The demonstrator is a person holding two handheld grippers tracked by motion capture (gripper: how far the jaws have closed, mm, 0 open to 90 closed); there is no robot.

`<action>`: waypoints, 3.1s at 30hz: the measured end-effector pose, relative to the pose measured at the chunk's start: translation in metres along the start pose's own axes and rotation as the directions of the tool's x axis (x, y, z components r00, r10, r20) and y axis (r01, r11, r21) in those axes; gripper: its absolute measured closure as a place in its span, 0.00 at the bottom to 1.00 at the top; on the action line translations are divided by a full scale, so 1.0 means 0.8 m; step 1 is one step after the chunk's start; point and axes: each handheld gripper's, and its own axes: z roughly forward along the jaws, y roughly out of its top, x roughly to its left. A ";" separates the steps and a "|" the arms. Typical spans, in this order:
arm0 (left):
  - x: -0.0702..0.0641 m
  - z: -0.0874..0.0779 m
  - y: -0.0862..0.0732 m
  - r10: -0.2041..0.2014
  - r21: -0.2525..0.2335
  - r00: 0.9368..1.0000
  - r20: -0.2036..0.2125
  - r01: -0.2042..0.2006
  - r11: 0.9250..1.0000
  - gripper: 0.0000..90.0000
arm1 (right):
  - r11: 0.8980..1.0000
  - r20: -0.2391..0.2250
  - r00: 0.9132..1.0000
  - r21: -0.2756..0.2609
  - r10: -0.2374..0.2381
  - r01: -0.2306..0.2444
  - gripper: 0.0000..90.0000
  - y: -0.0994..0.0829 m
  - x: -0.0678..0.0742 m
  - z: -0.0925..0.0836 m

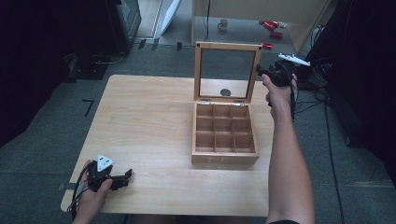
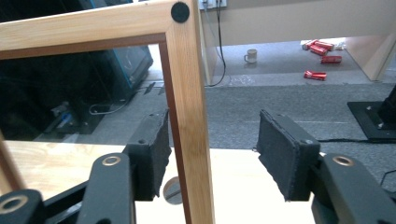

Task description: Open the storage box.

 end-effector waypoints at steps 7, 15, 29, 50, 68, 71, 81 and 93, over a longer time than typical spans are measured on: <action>0.000 0.000 0.000 0.001 -0.001 1.000 0.000 -0.001 1.000 0.04 | 1.000 -0.029 1.000 -0.003 -0.010 0.010 0.39 -0.022 -0.007 -0.033; 0.000 0.000 0.000 0.002 0.000 1.000 0.000 -0.002 1.000 0.04 | 1.000 -0.066 0.998 0.015 -0.020 0.021 0.30 -0.056 -0.014 -0.074; 0.000 0.000 0.000 0.001 -0.001 1.000 -0.001 -0.001 1.000 0.04 | 0.998 -0.071 0.996 0.015 -0.057 0.059 0.17 -0.104 -0.019 -0.135; 0.000 0.000 0.000 0.002 -0.001 1.000 -0.001 -0.002 1.000 0.04 | 0.994 -0.019 0.995 0.047 -0.102 0.102 0.15 -0.193 -0.025 -0.192; -0.001 0.000 0.000 0.000 -0.001 1.000 -0.003 0.000 1.000 0.04 | 0.982 0.041 0.987 0.114 -0.155 0.149 0.14 -0.264 -0.042 -0.238; -0.001 0.000 0.000 0.000 -0.001 1.000 -0.003 0.000 1.000 0.04 | 0.982 0.052 0.987 0.122 -0.152 0.145 0.13 -0.271 -0.047 -0.243; -0.001 0.000 0.000 0.001 0.000 1.000 -0.002 -0.001 1.000 0.04 | 0.981 0.101 0.988 0.167 -0.114 0.096 0.13 -0.301 -0.070 -0.251; -0.001 0.000 0.000 0.001 0.000 1.000 -0.002 -0.001 1.000 0.04 | 0.965 0.144 0.982 0.246 -0.123 0.085 0.13 -0.333 -0.085 -0.247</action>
